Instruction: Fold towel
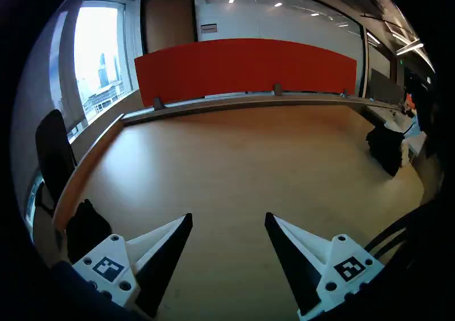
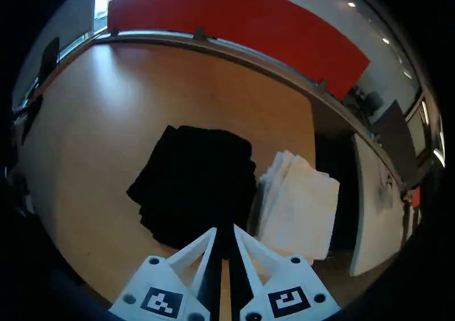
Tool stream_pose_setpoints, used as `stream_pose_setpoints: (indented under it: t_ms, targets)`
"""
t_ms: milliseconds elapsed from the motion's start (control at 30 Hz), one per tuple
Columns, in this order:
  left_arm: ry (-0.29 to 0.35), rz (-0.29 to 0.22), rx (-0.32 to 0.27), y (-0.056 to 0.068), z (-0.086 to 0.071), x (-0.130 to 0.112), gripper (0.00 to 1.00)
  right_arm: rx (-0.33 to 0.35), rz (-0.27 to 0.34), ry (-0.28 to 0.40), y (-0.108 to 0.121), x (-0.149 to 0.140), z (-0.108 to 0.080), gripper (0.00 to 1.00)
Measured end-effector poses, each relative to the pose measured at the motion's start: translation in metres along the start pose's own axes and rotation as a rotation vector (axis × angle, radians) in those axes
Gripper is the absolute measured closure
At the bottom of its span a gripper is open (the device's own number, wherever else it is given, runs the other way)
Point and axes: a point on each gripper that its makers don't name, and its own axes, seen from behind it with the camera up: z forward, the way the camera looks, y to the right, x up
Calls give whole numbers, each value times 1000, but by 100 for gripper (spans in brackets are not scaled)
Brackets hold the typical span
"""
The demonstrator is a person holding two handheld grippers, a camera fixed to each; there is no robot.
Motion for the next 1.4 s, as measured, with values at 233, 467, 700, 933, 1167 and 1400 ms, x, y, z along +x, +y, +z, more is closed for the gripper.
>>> stream_pose_setpoints:
  t_ms: [233, 467, 700, 933, 1167, 1400]
  targets:
    - [-4, 1, 2, 1, 0, 0, 6, -4, 28, -21, -1, -16, 6, 95]
    - [-8, 8, 4, 1, -1, 0, 6, -8, 53, -35, -2, -27, 11, 95]
    - [-10, 8, 7, 0, -2, 0, 6, -11, 80, -58, -2, -38, 16, 95]
    - [-13, 13, 6, 1, -1, 0, 6, -11, 101, -72, -4, -46, 20, 95]
    - [-17, 14, 4, 1, 1, 0, 6, -11, 109, -78, -5, -49, 23, 95]
    - [-17, 15, 6, 1, 0, 0, 6, -12, 105, -88, -7, -53, 25, 95]
